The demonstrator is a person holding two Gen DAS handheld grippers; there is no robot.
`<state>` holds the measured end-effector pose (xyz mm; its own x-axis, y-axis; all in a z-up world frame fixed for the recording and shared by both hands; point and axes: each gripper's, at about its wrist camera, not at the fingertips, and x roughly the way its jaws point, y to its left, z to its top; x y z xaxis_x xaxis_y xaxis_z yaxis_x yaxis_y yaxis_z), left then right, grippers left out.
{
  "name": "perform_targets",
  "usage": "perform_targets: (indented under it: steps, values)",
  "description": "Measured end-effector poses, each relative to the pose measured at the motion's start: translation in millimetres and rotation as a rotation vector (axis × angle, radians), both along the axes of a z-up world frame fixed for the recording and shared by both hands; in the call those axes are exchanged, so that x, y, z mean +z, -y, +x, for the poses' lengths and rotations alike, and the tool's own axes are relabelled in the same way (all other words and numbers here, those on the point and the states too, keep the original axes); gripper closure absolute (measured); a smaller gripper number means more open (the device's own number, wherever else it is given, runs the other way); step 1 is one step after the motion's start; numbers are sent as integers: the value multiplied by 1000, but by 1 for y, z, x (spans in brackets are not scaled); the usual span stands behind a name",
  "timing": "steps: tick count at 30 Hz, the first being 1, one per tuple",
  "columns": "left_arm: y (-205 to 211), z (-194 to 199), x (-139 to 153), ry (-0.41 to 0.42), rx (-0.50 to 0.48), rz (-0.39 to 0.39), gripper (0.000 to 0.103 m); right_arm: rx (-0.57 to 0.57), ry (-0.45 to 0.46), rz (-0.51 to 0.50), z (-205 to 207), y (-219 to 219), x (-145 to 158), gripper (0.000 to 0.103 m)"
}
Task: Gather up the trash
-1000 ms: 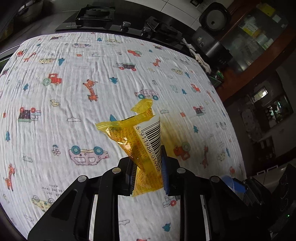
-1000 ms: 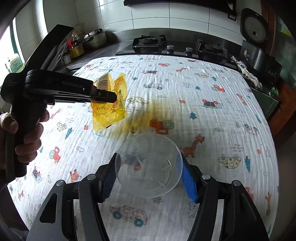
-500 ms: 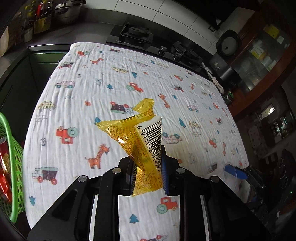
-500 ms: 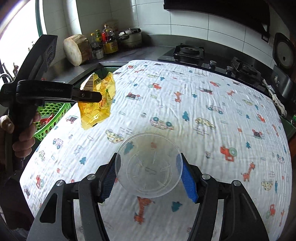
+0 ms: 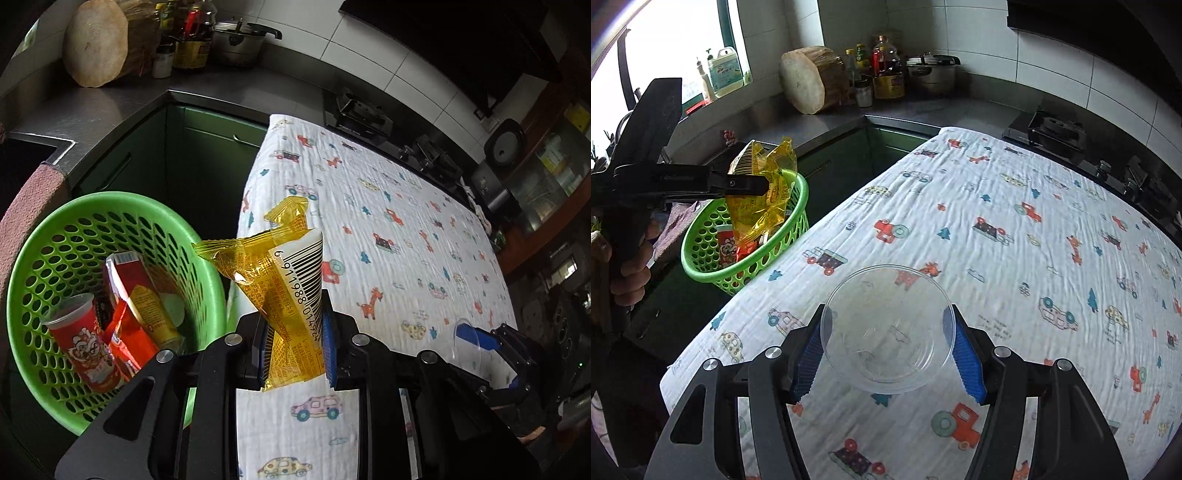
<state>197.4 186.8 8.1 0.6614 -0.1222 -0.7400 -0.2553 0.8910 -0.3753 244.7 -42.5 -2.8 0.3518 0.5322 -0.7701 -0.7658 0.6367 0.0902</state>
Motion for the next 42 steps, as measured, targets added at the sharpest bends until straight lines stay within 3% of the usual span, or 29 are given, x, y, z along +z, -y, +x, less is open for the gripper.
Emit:
perform_targets:
  steps: [11, 22, 28, 36, 38, 40, 42]
  values:
    - [-76, -49, -7, -20, 105, 48, 81, 85, -21, 25, -9, -85, 2, 42]
    - [-117, -74, -34, -106, 163, 100, 80, 154, -51, 37, -18, -174, -6, 42]
    - [-134, -84, -50, -138, 188, 83, 78, 173, -67, 19, -18, -213, -17, 42]
    - [-139, -91, -57, -146, 193, 90, 54, 173, -120, 31, -11, -240, -31, 41]
    - [-137, -92, -55, -143, 189, 109, 50, 172, -128, 42, -11, -241, -32, 36]
    - [-135, -94, -52, -142, 193, 130, 38, 172, -129, 54, -12, -241, -31, 30]
    - [-135, -96, -48, -131, 198, 145, 33, 166, -119, 52, -13, -241, -31, 30]
